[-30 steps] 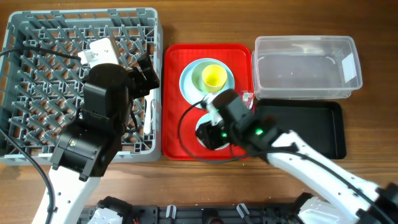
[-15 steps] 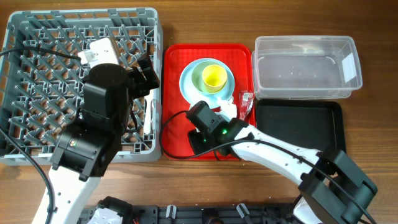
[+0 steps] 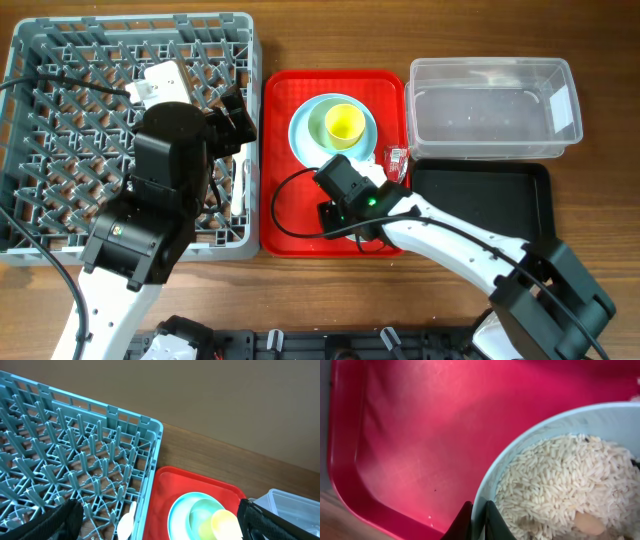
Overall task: Sort waste into correct bins and load items into the dishwasher rack
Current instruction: 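Carry the bowl over the black tray and tip the rice out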
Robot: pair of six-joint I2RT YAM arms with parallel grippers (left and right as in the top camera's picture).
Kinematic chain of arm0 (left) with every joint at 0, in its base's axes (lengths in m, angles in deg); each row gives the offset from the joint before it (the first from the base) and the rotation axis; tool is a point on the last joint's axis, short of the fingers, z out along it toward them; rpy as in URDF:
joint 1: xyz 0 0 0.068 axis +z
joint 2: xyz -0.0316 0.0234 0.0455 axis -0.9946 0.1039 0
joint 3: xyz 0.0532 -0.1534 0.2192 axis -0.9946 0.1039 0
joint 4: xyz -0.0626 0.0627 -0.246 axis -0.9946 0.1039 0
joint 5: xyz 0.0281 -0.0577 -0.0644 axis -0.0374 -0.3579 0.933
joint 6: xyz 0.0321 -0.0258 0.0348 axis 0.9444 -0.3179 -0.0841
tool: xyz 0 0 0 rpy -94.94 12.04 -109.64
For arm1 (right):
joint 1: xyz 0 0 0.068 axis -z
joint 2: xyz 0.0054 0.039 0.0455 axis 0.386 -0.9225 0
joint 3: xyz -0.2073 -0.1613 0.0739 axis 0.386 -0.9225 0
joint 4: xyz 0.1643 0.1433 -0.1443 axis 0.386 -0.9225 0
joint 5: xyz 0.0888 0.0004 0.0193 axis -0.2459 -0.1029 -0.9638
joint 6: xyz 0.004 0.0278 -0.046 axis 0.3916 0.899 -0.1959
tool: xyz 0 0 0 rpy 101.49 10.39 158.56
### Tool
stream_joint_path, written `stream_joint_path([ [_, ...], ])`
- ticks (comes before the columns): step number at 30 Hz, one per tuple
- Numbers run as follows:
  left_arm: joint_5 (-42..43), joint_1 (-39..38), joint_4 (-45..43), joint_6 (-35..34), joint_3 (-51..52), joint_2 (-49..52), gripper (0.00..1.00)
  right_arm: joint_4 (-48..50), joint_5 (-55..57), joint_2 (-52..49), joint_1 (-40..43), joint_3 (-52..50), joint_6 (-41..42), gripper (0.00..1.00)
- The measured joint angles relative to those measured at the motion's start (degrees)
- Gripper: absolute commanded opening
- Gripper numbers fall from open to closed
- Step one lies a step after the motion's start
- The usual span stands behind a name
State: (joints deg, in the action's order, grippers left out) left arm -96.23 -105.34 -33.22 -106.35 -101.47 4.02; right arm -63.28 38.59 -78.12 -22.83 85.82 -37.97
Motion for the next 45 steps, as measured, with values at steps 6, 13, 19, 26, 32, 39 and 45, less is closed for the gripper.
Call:
stream_joint_path([
  [6,0.00,0.00,-0.02,0.00,0.00,0.00,1.00,-6.40,-0.35,4.26,0.00,2.32,0.04,0.05],
  [13,0.00,0.00,0.00,0.00,0.00,0.00,1.00,-10.49,-0.31,8.11,0.00,2.95,0.26,0.04],
  [19,0.00,0.00,0.00,0.00,0.00,0.00,1.00,-18.99,1.42,8.28,0.00,9.77,0.22,0.04],
  [26,0.00,0.00,0.00,0.00,0.00,0.00,1.00,-26.77,6.82,9.66,2.38,15.10,-0.22,0.04],
  [32,0.00,0.00,0.00,0.00,0.00,0.00,1.00,-30.34,5.64,10.05,18.43,15.10,-7.34,0.04],
  [39,0.00,0.00,0.00,0.02,0.00,0.00,1.00,-30.34,-15.10,10.08,44.48,15.08,-21.88,0.04],
  [45,0.00,0.00,0.00,0.00,0.00,0.00,1.00,-29.81,-33.05,10.29,60.52,8.76,-30.77,0.04],
])
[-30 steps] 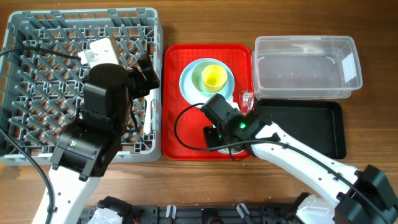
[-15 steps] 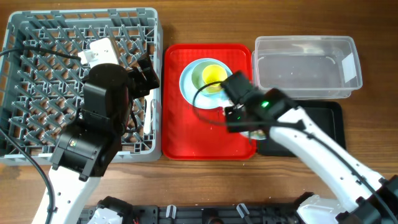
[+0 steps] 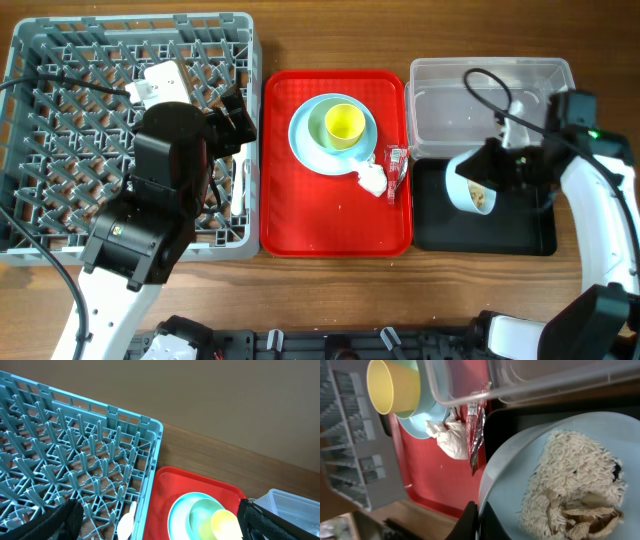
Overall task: Sort waste into correct bins and load items into the dishwasher rack
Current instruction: 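Carry the bowl over the black tray and tip the rice out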
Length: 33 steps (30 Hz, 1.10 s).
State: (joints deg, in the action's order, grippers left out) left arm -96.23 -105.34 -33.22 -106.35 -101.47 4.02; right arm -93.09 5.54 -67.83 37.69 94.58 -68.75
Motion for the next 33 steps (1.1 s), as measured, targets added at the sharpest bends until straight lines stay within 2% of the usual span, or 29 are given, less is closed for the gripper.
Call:
stream_joint_path([
  [5,0.00,0.00,0.00,0.00,0.00,0.00,1.00,0.11,-15.98,0.00,12.39,-4.44,-7.61,0.04],
  [13,0.00,0.00,0.00,0.00,0.00,0.00,1.00,0.57,-32.41,0.11,25.27,-11.43,-12.63,0.05],
  [29,0.00,0.00,0.00,0.00,0.00,0.00,1.00,-6.38,-42.73,0.11,26.56,-11.58,-13.46,0.04],
  [33,0.00,0.00,0.00,0.00,0.00,0.00,1.00,-5.64,-47.56,0.11,26.56,-11.58,-16.39,0.04],
])
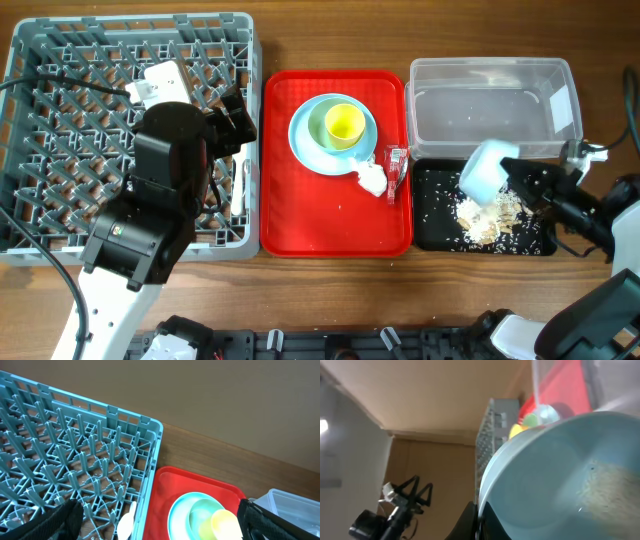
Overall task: Sort waste into correct bins and load items into the dishwasher rack
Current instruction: 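Carry the bowl over the black tray and tip the rice out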
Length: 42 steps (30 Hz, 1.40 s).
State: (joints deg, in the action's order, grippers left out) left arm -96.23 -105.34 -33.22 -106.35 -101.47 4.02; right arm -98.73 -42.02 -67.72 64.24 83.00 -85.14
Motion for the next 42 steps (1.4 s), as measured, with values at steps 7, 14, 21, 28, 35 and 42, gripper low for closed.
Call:
stream_joint_path([
  [7,0.00,0.00,0.02,0.00,0.00,0.00,1.00,0.20,-2.51,0.02,0.00,-0.15,-1.14,0.04],
  [14,0.00,0.00,0.00,0.00,0.00,0.00,1.00,-4.39,-3.54,0.07,-0.02,-0.33,-3.02,0.04],
  [21,0.00,0.00,0.00,0.00,0.00,0.00,1.00,-5.18,-3.72,0.09,-0.02,-0.37,-3.43,0.04],
  [28,0.00,0.00,0.00,0.00,0.00,0.00,1.00,-3.34,-3.96,0.15,-0.02,-0.55,-0.39,0.04],
  [35,0.00,0.00,0.00,0.00,0.00,0.00,1.00,-0.35,-3.82,0.52,-0.02,-0.68,4.37,0.04],
  [42,0.00,0.00,0.04,0.00,0.00,0.00,1.00,-0.66,-4.09,1.22,0.00,-0.68,6.14,0.04],
])
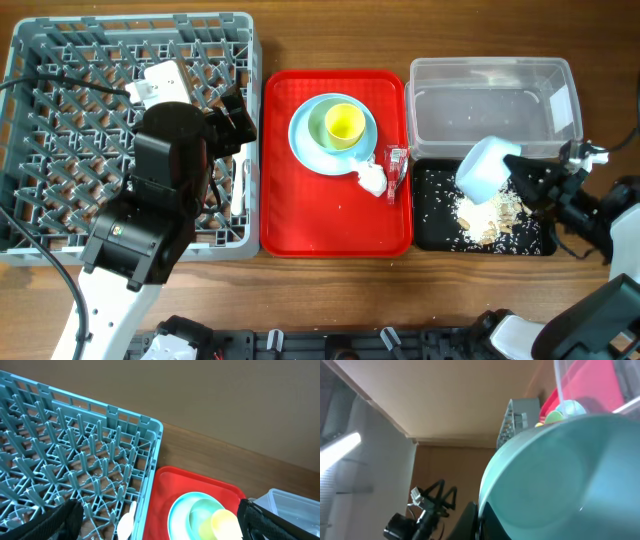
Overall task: Sort waste into correct bins and load items into the dishwasher rack
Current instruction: 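Carry the bowl over the black tray and tip the rice out, then bring the empty blue bowl back and set it on red tray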
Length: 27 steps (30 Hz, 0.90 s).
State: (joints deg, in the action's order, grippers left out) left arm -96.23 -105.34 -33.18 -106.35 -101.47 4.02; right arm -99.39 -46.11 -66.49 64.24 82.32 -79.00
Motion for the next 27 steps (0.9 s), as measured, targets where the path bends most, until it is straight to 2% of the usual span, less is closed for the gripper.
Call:
stream_joint_path([
  [3,0.00,0.00,-0.09,0.02,0.00,0.00,1.00,-1.40,0.55,0.20,-0.02,0.04,1.22,0.04],
  [4,0.00,0.00,-0.13,0.00,0.00,0.00,1.00,1.51,0.09,0.26,-0.09,-0.02,0.72,0.04],
  [6,0.00,0.00,-0.04,0.00,0.00,0.00,1.00,1.40,0.11,0.26,-0.09,-0.02,2.03,0.04],
  [14,-0.02,0.00,-0.09,0.00,0.00,0.00,1.00,-0.57,0.87,0.74,-0.09,0.04,-0.59,0.04],
  [21,0.00,0.00,-0.04,0.00,0.00,0.00,1.00,-0.83,3.08,0.98,-2.10,0.04,2.97,0.04],
  [24,0.00,0.00,-0.07,0.00,0.00,0.00,1.00,1.20,10.19,3.82,-5.60,0.68,7.19,0.04],
  [27,0.00,0.00,-0.04,0.00,0.00,0.00,1.00,9.81,19.98,10.84,-10.93,4.50,18.05,0.04],
])
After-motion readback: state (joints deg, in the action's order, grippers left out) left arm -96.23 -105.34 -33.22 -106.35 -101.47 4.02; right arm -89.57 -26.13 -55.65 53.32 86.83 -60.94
